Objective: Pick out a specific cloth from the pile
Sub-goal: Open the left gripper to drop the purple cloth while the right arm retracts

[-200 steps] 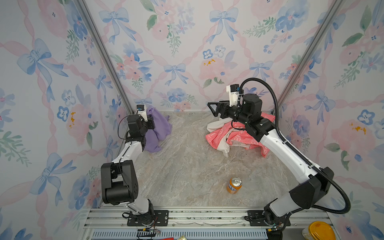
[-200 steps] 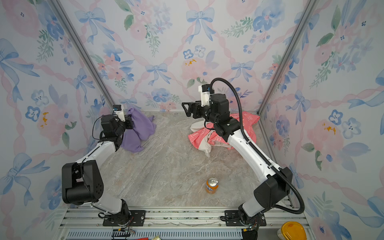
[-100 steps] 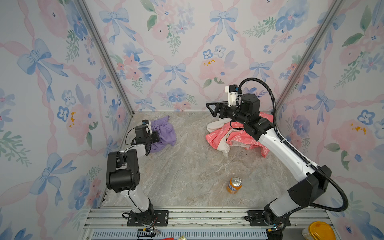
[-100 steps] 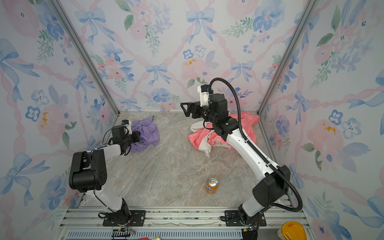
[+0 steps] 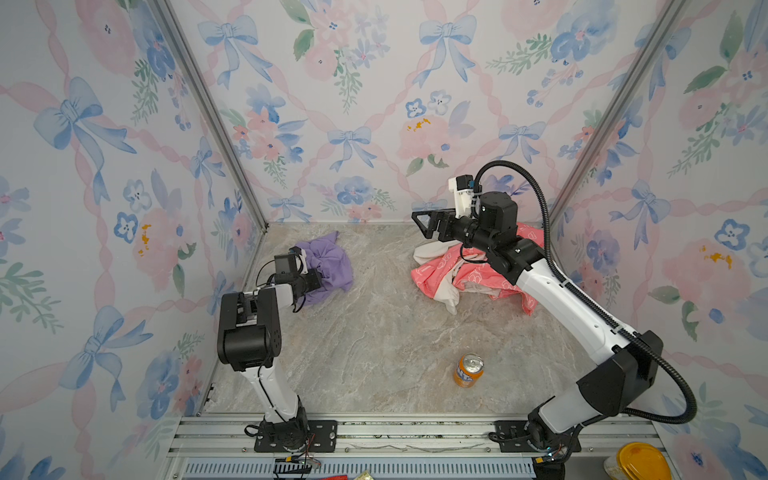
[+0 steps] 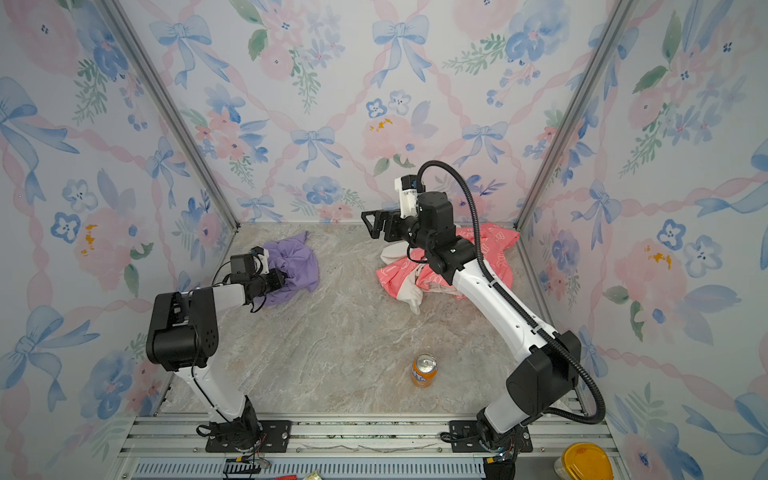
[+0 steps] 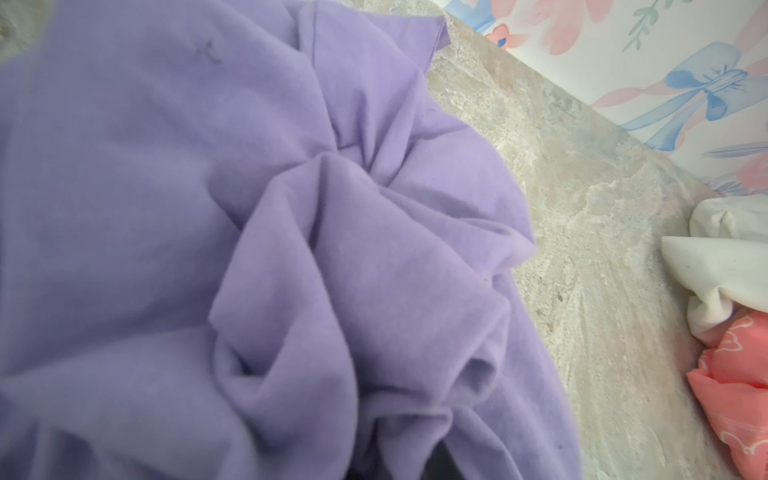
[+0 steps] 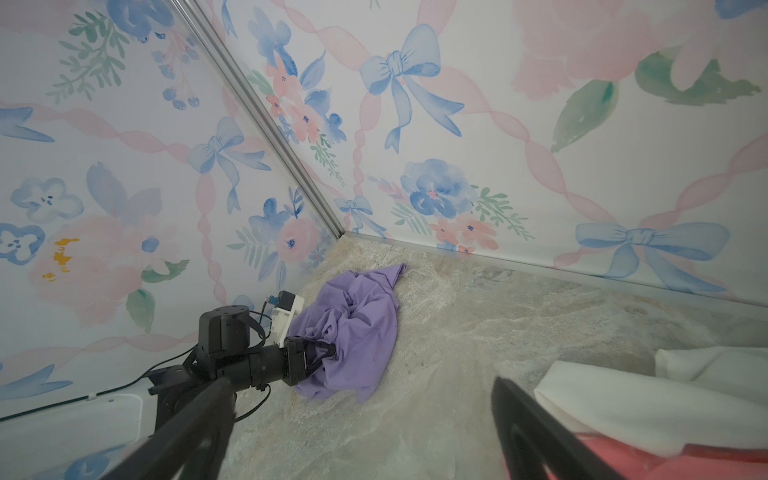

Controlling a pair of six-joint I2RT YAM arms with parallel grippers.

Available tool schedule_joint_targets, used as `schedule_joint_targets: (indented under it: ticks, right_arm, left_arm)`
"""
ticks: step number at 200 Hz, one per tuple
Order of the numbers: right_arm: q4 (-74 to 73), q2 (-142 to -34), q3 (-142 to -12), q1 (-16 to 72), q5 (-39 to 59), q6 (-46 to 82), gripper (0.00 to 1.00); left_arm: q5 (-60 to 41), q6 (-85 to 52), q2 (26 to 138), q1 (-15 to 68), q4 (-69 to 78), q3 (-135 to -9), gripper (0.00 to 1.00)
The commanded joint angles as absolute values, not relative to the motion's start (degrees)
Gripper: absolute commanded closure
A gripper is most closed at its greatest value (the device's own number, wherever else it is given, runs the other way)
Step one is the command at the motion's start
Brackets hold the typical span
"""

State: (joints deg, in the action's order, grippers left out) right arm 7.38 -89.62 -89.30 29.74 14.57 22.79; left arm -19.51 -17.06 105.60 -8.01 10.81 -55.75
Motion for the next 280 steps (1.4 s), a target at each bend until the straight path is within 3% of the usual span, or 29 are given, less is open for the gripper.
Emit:
schedule_joint_targets:
  ticks: [1,33,58,139,213,280]
  right_arm:
    - [8.4,-86.5,-87.2,30.0,13.6,21.6,0.0]
    - [7.7,-83.9,-84.3,29.2,11.3,20.1,0.03]
    - [7.8,-80.6,-81.3,27.8,8.7,18.3,0.03]
    - [7.7,-65.2,-59.4,17.0,-6.7,11.1,0.03]
    - [-7.2,-61.3,-36.3,7.4,-17.6,2.3,0.03]
    - [-25.2,-71.0,-27.4,2.8,-14.6,0.0,0.03]
  left_arm:
    - [-20.3,-15.2,101.2,-7.7,9.2,-56.9,0.6]
    - [-16.9,-13.9,91.9,-7.7,13.1,-54.6,0.33]
    - [-12.5,-14.5,83.3,-7.6,20.5,-48.4,0.02]
    - [1.9,-11.3,66.4,-6.3,38.6,-28.0,0.02]
    - [7.5,-10.9,72.1,-6.5,54.0,-15.3,0.02]
    - [6.6,-9.5,76.6,-6.8,61.0,-11.9,0.02]
